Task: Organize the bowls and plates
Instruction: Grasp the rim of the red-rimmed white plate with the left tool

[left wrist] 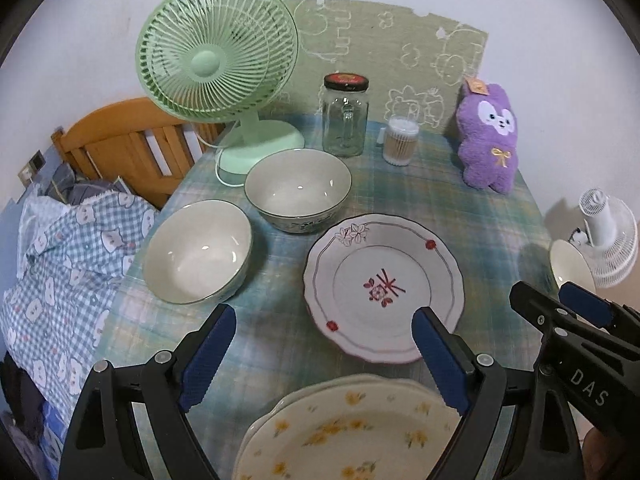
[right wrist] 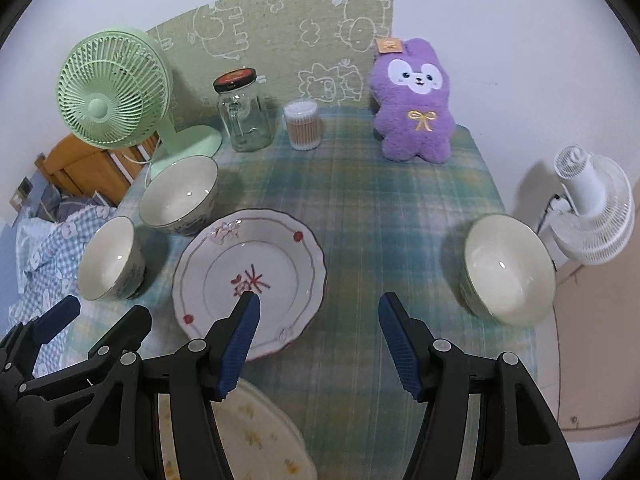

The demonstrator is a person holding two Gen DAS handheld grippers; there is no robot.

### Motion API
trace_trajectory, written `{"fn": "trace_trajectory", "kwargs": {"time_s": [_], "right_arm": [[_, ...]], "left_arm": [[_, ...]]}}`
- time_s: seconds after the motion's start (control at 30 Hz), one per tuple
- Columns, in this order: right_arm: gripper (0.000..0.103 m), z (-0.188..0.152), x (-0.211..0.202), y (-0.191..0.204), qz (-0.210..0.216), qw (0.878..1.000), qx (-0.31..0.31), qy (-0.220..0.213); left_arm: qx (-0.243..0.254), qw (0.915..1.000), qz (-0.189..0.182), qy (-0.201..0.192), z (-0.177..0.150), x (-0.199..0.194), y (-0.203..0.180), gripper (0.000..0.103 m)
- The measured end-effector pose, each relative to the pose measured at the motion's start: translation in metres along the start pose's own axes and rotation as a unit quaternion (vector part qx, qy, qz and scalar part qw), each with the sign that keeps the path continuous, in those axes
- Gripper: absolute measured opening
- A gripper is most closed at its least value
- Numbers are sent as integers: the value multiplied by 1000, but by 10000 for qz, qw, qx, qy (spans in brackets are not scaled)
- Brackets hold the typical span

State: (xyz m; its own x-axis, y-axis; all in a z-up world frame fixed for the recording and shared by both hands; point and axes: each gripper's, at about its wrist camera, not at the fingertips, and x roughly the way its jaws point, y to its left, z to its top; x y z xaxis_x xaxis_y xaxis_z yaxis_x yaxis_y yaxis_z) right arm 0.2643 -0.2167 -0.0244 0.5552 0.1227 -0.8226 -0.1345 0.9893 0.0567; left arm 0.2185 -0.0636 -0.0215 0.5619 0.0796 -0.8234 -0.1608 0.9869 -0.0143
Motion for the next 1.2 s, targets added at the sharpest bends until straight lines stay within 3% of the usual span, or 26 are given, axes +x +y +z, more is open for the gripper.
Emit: {"fn": "trace_trajectory", "kwargs": {"time_s": [0.47, 0.77, 1.03, 1.1, 1.2], "right_arm": [[65, 30, 80, 2, 338, 9985, -365, 238], [65, 40, 126, 6, 332, 9973, -450, 476], [65, 40, 148, 13, 342, 9961, -614, 543], [65, 40, 150, 15, 369, 9957, -635, 560], [63, 40, 154, 18, 363, 9953, -682, 586]], "left_arm": [[-120, 9986, 406, 303, 14, 66, -8, 85], [-238, 9986, 134, 455, 16, 106, -6, 79], [-304, 9974, 186, 634, 16, 128, -8, 74], [-270, 9973, 236, 645, 16, 131, -9, 70], [-388, 9957, 269, 794, 16, 139, -6, 53]]}}
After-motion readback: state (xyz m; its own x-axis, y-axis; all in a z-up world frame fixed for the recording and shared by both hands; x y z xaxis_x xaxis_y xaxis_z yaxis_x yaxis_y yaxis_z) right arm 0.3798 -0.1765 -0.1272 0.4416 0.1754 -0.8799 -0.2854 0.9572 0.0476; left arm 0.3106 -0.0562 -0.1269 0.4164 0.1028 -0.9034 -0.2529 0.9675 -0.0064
